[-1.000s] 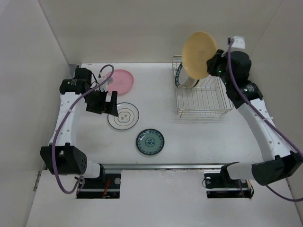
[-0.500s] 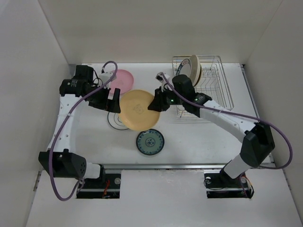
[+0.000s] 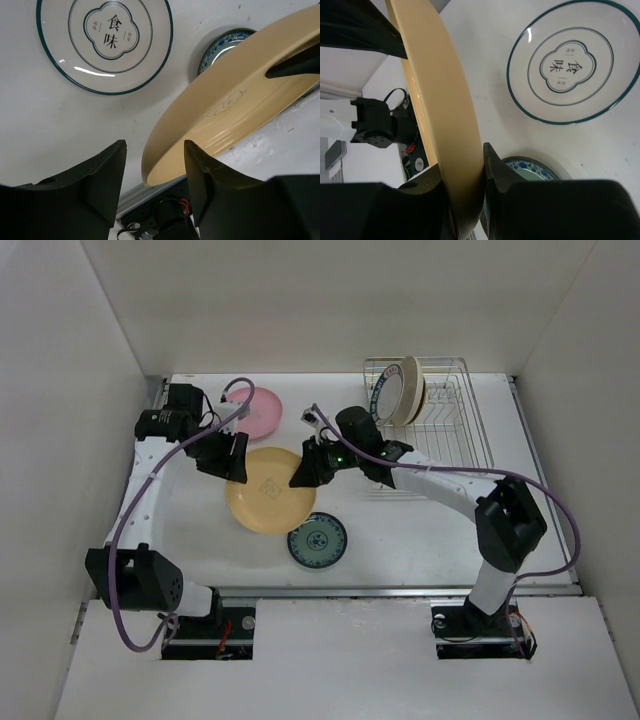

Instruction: Unload the plates from the dish rack

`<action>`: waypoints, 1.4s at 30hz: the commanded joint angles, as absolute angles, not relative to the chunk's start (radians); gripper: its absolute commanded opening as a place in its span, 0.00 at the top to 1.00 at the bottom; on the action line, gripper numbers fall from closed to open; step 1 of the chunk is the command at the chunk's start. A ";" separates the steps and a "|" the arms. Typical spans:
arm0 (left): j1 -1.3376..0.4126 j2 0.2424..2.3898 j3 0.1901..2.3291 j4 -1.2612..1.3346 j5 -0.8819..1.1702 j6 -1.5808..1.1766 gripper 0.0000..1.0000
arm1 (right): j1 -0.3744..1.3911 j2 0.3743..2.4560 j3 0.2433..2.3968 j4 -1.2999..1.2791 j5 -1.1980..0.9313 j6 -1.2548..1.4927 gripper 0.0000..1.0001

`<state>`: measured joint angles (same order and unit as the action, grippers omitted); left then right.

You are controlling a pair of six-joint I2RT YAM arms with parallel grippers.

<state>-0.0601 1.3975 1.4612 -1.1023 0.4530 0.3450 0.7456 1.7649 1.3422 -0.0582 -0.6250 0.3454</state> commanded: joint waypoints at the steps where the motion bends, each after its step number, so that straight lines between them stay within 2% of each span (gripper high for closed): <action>1: -0.077 1.411 1.443 -1.121 0.489 0.383 0.55 | 0.752 1.752 1.416 0.054 -0.666 0.365 1.00; 5: -0.077 1.411 1.422 -1.112 0.454 0.383 0.56 | 0.752 1.761 1.425 0.054 -0.666 0.365 1.00; 7: -0.077 1.411 1.411 -1.112 0.465 0.383 0.62 | 0.752 1.770 1.434 0.054 -0.675 0.365 1.00; 10: -0.086 1.411 1.411 -1.112 0.465 0.383 0.79 | 0.752 1.770 1.434 0.054 -0.675 0.365 1.00; 13: -0.098 1.420 1.411 -1.123 0.465 0.364 1.00 | 0.752 1.770 1.434 0.054 -0.675 0.365 1.00; 19: -0.098 1.420 1.450 -1.144 0.463 0.344 1.00 | 0.752 1.782 1.425 0.013 -0.594 0.365 1.00; 23: -0.098 1.430 1.470 -1.134 0.437 0.319 1.00 | 0.743 1.804 1.483 -0.101 -0.474 0.365 0.83; 26: -0.098 1.454 1.508 -1.089 0.426 0.275 1.00 | 0.715 1.804 1.503 -0.127 -0.423 0.386 0.67; 27: -0.098 1.469 1.508 -1.075 0.417 0.264 1.00 | 0.706 1.792 1.503 -0.127 -0.413 0.400 0.57; 29: -0.098 1.506 1.554 -1.052 0.417 0.253 1.00 | 0.678 1.772 1.503 -0.136 -0.348 0.414 0.49; 37: -0.072 1.689 1.776 -1.075 0.483 0.210 1.00 | 0.580 1.652 1.514 -0.213 -0.126 0.423 0.42; 42: -0.003 1.805 1.920 -1.010 0.502 0.149 1.00 | 0.558 1.582 1.523 -0.251 -0.017 0.399 0.42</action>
